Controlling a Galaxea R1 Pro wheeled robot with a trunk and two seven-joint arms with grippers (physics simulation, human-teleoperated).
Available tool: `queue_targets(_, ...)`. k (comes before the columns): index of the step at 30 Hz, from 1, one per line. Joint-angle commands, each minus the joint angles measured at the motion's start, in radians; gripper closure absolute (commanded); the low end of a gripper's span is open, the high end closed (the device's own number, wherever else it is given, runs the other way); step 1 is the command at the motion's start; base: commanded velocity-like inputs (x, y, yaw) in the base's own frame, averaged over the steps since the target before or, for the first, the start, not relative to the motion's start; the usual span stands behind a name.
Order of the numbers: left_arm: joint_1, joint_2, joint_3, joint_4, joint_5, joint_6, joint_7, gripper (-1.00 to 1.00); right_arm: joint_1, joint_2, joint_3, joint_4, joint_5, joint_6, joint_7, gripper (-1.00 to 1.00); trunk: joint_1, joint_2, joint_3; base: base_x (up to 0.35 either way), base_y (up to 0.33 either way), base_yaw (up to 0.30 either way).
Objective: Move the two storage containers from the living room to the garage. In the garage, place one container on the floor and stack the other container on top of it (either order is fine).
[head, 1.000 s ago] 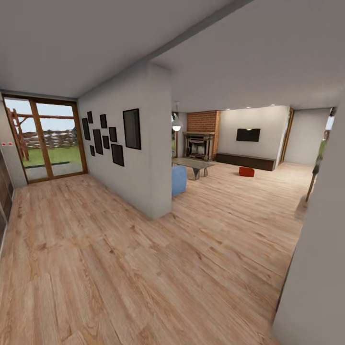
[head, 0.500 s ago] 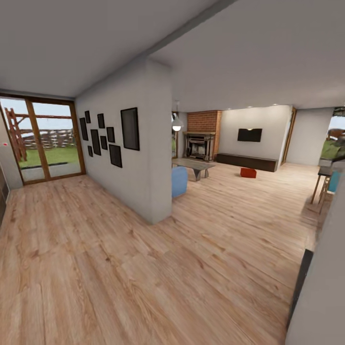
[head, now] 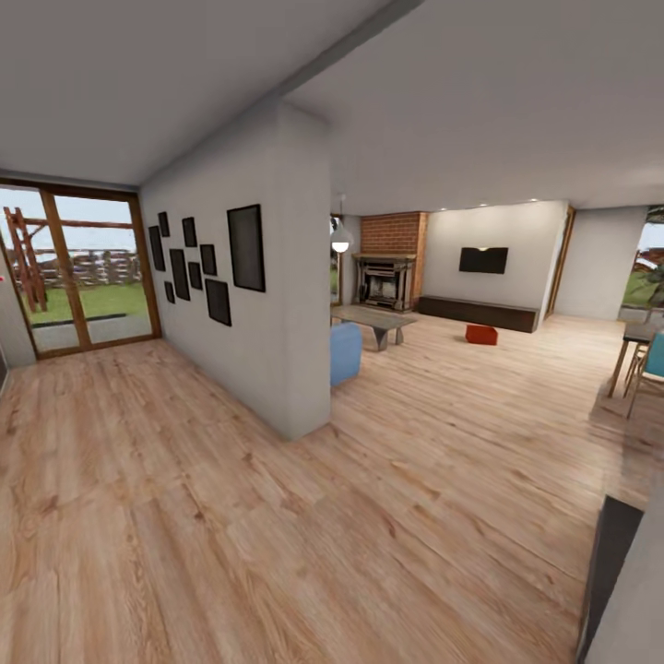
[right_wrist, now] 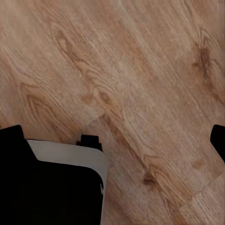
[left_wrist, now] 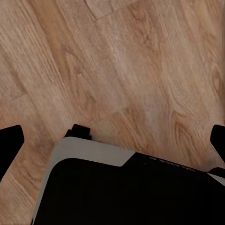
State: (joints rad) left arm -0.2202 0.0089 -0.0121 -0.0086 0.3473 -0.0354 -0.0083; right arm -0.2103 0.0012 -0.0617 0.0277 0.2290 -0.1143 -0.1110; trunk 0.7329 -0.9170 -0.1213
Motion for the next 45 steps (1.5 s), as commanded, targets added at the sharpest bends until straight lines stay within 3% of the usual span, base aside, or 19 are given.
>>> queue_targets(1, -0.001, 0.000, -0.001, 0.001, 0.006, -0.003, -0.001, -1.00, -0.001, 0.000, -0.006, 0.003, 0.011, -0.006, -0.002, -1.00, 0.001, -0.001, -0.001, 0.324, 0.000, 0.000)
queue_targets(22, -0.001, 0.000, -0.002, 0.001, 0.005, -0.004, -0.001, -1.00, -0.001, -0.009, 0.003, 0.003, 0.019, -0.004, 0.005, -1.00, 0.001, -0.001, -0.001, 0.324, 0.001, -0.212)
queue_targets(45, -0.001, 0.000, -0.002, 0.001, 0.001, -0.001, -0.002, -1.00, -0.001, -0.007, 0.004, 0.003, 0.024, -0.004, 0.002, -1.00, 0.001, -0.001, -0.001, 0.324, 0.090, -0.009)
